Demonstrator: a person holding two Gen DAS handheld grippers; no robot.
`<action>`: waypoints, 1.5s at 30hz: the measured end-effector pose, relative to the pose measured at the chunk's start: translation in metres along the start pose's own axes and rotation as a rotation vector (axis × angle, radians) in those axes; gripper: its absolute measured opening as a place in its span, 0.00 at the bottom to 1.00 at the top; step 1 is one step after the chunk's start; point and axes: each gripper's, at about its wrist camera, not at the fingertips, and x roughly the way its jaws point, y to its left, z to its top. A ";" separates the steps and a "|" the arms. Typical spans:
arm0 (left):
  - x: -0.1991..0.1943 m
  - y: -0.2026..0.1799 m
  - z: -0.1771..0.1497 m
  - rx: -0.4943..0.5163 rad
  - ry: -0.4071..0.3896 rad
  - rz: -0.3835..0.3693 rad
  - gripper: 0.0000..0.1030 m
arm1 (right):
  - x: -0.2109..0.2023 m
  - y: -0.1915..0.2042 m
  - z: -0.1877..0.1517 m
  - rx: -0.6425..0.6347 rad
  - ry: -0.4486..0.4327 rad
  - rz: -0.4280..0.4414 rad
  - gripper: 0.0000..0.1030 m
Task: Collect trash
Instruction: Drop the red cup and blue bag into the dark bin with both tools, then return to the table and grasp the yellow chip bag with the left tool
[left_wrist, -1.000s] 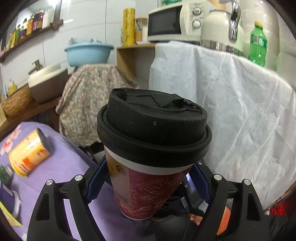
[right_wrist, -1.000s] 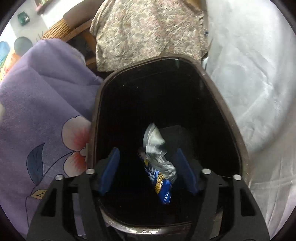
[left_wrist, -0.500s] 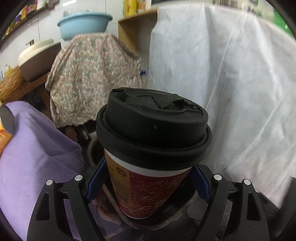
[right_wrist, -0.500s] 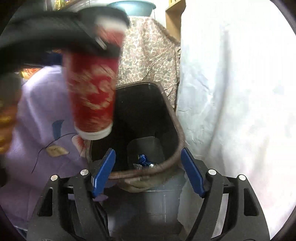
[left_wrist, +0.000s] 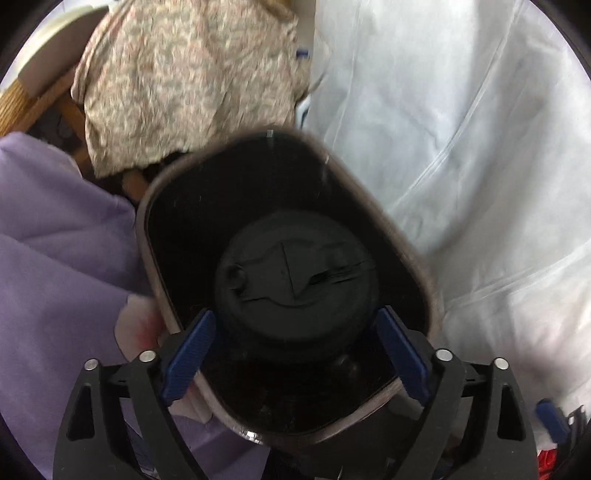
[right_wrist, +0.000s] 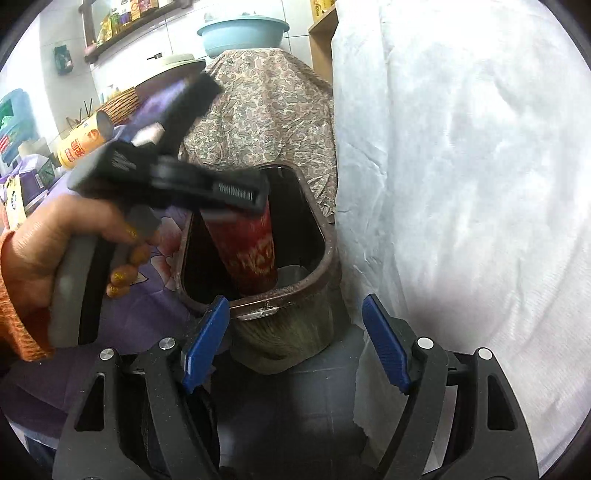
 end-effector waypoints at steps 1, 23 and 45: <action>0.002 -0.001 -0.001 0.005 0.013 0.000 0.87 | 0.001 -0.001 0.002 0.007 -0.001 0.001 0.72; -0.190 0.010 -0.050 0.106 -0.500 0.009 0.94 | -0.015 0.035 0.015 0.010 -0.047 0.112 0.79; -0.291 0.202 -0.206 -0.095 -0.609 0.270 0.94 | -0.050 0.214 0.067 -0.301 -0.076 0.472 0.82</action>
